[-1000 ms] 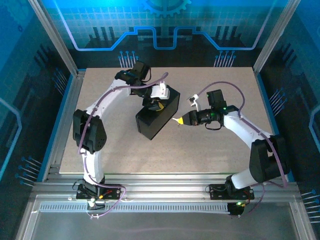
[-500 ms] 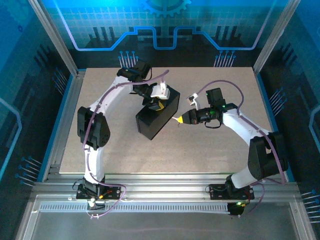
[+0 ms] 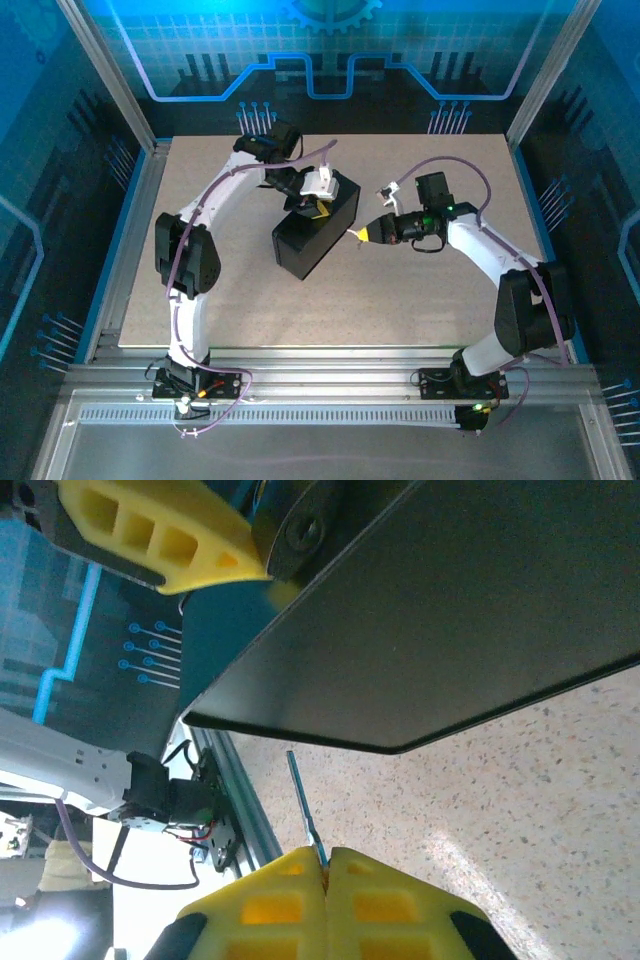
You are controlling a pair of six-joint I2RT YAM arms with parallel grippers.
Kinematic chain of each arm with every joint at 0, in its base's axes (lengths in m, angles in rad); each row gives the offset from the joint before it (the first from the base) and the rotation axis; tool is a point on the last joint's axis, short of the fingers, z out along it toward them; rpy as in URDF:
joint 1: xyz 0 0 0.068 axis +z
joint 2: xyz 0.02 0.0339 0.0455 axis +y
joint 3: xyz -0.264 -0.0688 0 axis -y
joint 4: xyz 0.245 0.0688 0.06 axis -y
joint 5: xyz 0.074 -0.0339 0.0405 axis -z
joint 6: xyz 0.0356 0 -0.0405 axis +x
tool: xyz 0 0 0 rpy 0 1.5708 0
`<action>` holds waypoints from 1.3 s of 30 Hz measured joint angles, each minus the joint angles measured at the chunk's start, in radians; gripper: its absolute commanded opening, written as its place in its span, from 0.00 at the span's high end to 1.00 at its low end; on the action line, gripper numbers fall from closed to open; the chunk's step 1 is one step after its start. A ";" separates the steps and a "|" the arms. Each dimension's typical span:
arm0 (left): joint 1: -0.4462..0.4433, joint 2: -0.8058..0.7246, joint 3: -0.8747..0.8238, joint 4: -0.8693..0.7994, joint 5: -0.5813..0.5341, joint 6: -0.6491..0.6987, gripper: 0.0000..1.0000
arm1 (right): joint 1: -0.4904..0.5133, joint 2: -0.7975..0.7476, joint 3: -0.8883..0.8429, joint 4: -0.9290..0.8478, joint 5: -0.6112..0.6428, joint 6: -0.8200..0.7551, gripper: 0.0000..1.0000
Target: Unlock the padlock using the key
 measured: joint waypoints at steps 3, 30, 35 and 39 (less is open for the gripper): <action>0.000 0.000 0.000 0.000 0.017 -0.001 0.89 | -0.016 0.011 0.035 -0.017 0.000 -0.008 1.00; 0.011 -0.028 -0.074 0.076 0.121 -0.007 0.93 | -0.013 0.222 0.338 -0.183 -0.047 -0.038 1.00; 0.020 -0.039 -0.098 0.096 0.121 -0.005 0.93 | 0.006 0.223 0.348 -0.235 -0.065 -0.063 1.00; 0.024 -0.050 -0.119 0.115 0.120 -0.005 0.93 | 0.011 0.223 0.348 -0.241 -0.071 -0.062 1.00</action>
